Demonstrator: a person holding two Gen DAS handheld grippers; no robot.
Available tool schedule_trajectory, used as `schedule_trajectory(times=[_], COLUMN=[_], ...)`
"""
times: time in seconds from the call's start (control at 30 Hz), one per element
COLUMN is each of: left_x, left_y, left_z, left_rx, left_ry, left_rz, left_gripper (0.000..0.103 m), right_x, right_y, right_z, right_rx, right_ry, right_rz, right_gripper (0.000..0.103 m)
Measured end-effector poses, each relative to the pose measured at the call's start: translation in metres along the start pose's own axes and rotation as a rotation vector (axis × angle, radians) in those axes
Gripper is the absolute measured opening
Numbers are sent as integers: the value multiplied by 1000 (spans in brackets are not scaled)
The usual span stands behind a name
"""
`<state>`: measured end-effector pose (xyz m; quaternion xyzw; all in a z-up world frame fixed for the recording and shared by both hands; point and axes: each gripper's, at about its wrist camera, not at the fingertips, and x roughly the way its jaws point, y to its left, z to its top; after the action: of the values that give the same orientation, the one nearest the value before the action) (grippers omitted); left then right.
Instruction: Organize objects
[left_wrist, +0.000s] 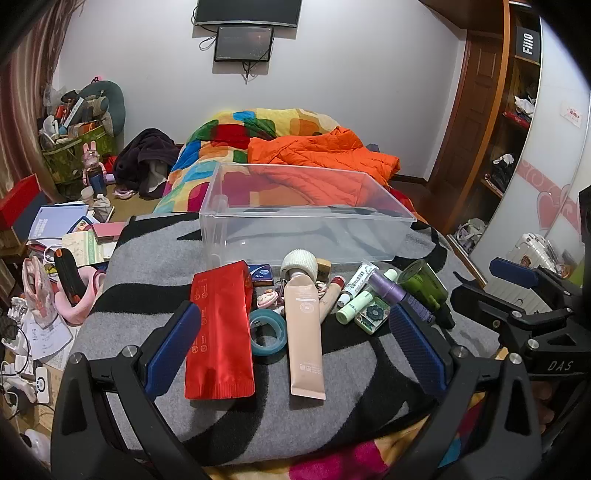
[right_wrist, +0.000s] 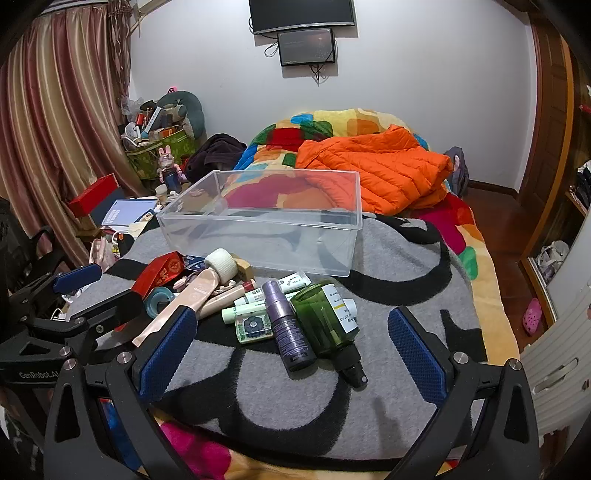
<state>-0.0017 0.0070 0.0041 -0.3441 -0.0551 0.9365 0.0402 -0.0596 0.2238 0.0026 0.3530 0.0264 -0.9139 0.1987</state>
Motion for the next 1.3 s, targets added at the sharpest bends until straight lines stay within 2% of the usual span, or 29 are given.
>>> schedule_trajectory(times=[1.3], left_x=[0], left_y=[0], left_z=[-3], left_rx=[27], left_ry=[34], left_rz=[-16], left_gripper=[103], right_x=[4], right_y=[3], right_z=[-4], right_rx=[-1], right_ry=[16], right_rz=[7], right_gripper=[103])
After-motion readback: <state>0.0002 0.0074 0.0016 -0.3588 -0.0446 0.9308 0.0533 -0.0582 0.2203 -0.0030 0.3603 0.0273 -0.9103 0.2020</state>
